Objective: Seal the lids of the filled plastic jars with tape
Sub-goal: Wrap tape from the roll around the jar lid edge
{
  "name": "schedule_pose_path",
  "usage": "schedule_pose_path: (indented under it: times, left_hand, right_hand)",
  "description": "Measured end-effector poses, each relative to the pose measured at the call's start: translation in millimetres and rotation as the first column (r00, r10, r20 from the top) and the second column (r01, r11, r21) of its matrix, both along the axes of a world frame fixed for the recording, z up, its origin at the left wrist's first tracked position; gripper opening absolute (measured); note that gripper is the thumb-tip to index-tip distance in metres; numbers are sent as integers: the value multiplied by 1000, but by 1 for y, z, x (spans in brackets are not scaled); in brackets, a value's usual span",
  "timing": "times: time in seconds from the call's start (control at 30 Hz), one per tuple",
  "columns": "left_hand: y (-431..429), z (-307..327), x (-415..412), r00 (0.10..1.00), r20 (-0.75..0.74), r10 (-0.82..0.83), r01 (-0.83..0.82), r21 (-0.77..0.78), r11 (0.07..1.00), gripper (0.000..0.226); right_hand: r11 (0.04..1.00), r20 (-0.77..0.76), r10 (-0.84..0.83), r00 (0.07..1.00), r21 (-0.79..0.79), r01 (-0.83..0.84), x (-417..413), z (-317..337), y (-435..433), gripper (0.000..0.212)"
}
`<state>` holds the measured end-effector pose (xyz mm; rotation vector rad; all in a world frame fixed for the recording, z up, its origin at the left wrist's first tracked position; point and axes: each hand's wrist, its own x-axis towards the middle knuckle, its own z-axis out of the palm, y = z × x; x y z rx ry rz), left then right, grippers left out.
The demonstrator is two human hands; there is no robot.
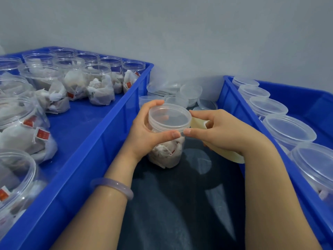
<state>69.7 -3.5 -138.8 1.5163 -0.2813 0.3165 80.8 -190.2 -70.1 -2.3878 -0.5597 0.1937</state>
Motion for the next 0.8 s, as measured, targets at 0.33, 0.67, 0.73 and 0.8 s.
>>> schedule_pose_path:
  times: [0.33,0.67,0.73,0.8]
  left_hand:
    - [-7,50,-8,986,97,132,-157,795,587,58]
    - [-37,88,28,946,-275,171,204,917,343,55]
    - [-34,87,29,948,-276,156,203,908,368,55]
    - [-33,86,28,951,-268,152,200,912,358,54]
  right_hand:
    - [998,-1,-30,1000,-62,30,1,-4,6,50]
    - [998,-73,-54,996,-39,51,-4,1,1,62]
    - [997,-67,-71,995,-35,68,-1,0,2,66]
    - [994,-94,-107,990,-19,106,1,-2,1,73]
